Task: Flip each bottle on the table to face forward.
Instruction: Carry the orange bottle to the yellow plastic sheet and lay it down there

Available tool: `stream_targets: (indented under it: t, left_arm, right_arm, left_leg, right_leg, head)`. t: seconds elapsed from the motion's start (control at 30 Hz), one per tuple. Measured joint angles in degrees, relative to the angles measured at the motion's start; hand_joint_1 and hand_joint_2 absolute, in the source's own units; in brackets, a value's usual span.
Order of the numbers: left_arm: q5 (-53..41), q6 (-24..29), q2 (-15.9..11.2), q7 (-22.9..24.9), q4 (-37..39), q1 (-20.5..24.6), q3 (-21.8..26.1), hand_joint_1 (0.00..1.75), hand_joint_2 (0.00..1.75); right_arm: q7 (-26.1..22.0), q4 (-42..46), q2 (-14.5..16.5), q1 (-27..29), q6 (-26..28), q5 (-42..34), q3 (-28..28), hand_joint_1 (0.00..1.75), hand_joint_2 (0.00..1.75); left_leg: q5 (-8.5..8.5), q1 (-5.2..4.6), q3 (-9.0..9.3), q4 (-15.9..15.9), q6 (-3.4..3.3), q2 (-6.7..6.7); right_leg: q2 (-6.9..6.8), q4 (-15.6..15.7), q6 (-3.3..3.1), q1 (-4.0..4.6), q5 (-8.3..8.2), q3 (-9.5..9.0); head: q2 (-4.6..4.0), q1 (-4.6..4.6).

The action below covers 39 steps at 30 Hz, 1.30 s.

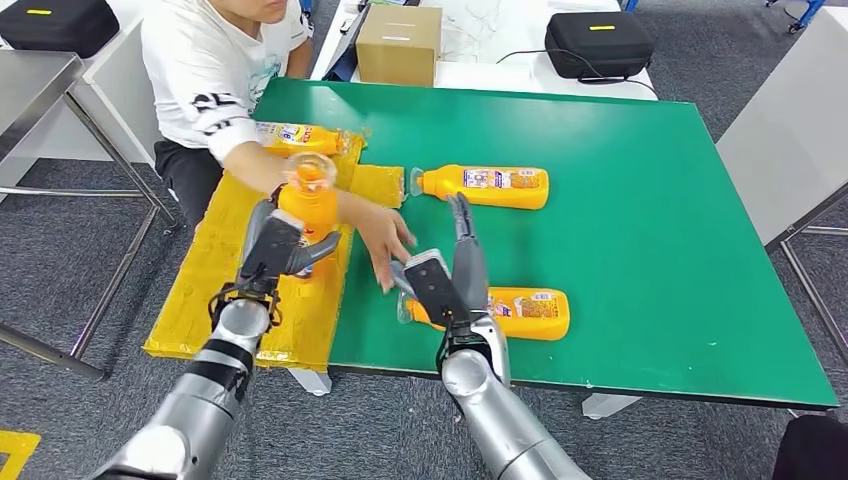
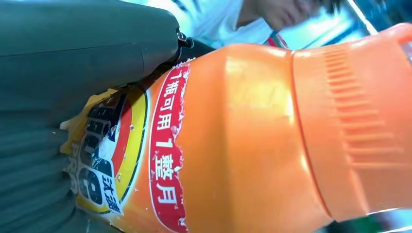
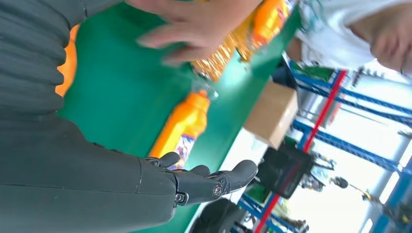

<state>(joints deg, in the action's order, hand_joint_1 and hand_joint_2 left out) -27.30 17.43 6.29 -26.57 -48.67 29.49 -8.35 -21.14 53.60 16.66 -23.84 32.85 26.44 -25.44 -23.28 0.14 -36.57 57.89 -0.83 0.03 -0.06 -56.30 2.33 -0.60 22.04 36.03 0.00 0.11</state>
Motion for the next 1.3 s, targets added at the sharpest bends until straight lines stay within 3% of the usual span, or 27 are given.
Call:
stream_targets:
  t: [0.3, 0.57, 0.93, 1.3]
  left_arm:
    - [-18.52, 0.24, -8.54, 0.02, 11.27, 6.27, -3.46, 1.75, 1.75]
    - [-25.78, -2.51, -14.35, -2.01, 16.21, 8.59, -8.6, 1.75, 1.75]
    - [-35.41, -8.31, -18.68, 2.99, 22.3, 13.83, -17.09, 1.75, 1.75]
    - [-37.03, -8.68, -19.22, 4.8, 25.98, 15.72, -21.53, 1.75, 1.75]
  right_arm:
    - [-1.04, 8.49, -2.25, 3.29, -2.58, -1.81, 1.04, 0.0, 1.75]
    - [-2.43, 9.65, -2.93, 3.43, -4.08, -3.13, 1.04, 0.0, 1.75]
    - [-3.36, 9.54, -2.69, 3.3, -6.36, -4.25, 1.0, 0.0, 1.75]
    - [-3.57, 8.82, -1.93, 2.95, -6.56, -4.8, 0.98, 0.0, 1.75]
  left_leg:
    - [0.0, 0.0, 0.0, 0.0, 0.01, 0.06]
    - [0.0, 0.0, -0.01, 0.0, 0.01, 0.06]
    - [0.01, 0.01, -0.01, 0.0, 0.01, 0.02]
    - [0.0, 0.01, -0.03, 0.0, 0.01, 0.01]
  right_leg:
    - [0.01, -0.02, -0.01, 0.0, 0.01, 0.03]
    - [0.01, -0.02, -0.02, 0.0, 0.01, 0.03]
    - [0.0, -0.04, -0.02, 0.0, 0.01, 0.02]
    - [0.0, -0.04, -0.02, -0.01, 0.01, 0.02]
  head:
    - [0.0, 0.0]
    - [0.0, 0.02]
    - [0.0, 0.01]
    - [0.0, 0.02]
